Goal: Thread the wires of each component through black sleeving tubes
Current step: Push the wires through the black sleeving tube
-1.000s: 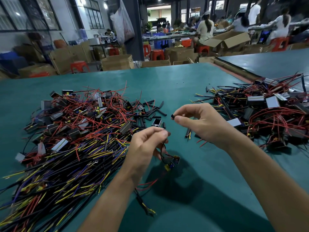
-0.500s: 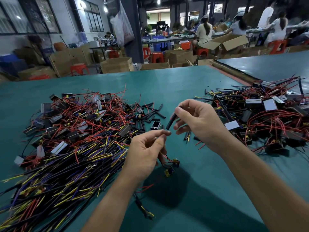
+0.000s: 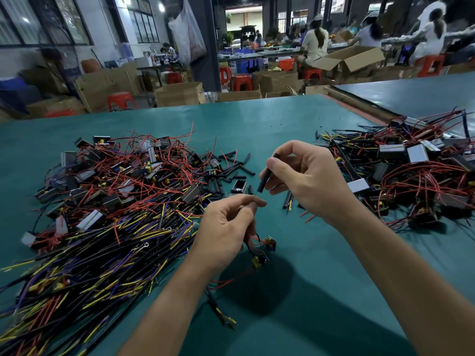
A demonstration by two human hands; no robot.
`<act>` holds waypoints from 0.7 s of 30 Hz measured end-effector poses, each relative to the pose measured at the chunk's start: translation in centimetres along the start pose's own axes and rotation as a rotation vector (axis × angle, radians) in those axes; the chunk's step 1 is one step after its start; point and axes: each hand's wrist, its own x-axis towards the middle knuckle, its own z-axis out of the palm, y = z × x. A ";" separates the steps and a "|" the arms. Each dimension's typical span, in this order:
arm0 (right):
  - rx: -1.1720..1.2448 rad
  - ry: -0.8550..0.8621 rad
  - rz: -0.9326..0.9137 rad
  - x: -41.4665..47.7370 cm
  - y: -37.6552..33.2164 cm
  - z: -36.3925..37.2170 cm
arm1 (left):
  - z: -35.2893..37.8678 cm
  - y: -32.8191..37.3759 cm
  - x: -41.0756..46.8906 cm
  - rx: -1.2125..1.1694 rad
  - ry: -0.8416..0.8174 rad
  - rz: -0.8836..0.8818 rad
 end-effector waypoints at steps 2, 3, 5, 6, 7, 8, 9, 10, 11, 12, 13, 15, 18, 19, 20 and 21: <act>-0.014 -0.015 -0.001 0.0 -0.1 -0.1 | 0.0 0.1 -0.1 -0.007 0.003 -0.002; -0.010 -0.013 -0.002 0.0 -0.1 -0.1 | -0.1 0.2 -0.1 -0.009 0.003 -0.005; 0.015 0.014 -0.008 -0.1 0.0 0.1 | 0.0 0.2 -0.1 -0.015 0.001 -0.011; 0.028 0.026 -0.013 -0.1 0.0 0.1 | 0.0 0.2 -0.1 -0.016 0.000 -0.013; 0.037 0.032 -0.015 -0.1 0.0 0.2 | 0.0 0.2 -0.1 -0.017 -0.001 -0.016; 0.042 0.032 -0.013 0.0 0.1 0.3 | -0.1 0.2 0.0 -0.018 -0.002 -0.019; 0.044 0.028 -0.012 0.0 0.1 0.3 | -0.1 0.2 0.0 -0.019 -0.001 -0.022; 0.046 0.028 -0.014 0.0 0.2 0.4 | -0.1 0.2 0.0 -0.020 0.000 -0.024; 0.047 0.035 -0.024 0.0 0.2 0.4 | -0.1 0.2 0.0 -0.018 0.001 -0.022; 0.045 0.049 -0.041 0.0 0.2 0.3 | -0.1 0.2 0.0 -0.013 0.003 -0.019; 0.042 0.064 -0.059 0.1 0.2 0.3 | -0.1 0.2 0.0 -0.006 0.005 -0.016; 0.038 0.070 -0.070 0.1 0.1 0.0 | -0.1 0.2 0.0 -0.005 0.006 -0.015; 0.060 0.028 -0.029 0.1 0.2 0.1 | 0.0 0.2 0.0 -0.013 0.001 -0.021; 0.056 0.007 -0.013 0.0 0.3 0.3 | 0.0 0.2 0.1 -0.018 0.000 -0.022; 0.040 -0.015 -0.004 -0.1 0.4 0.5 | 0.0 0.1 0.1 -0.024 0.002 -0.022; 0.014 -0.036 -0.003 -0.1 0.4 0.6 | 0.0 0.0 0.1 -0.027 0.005 -0.022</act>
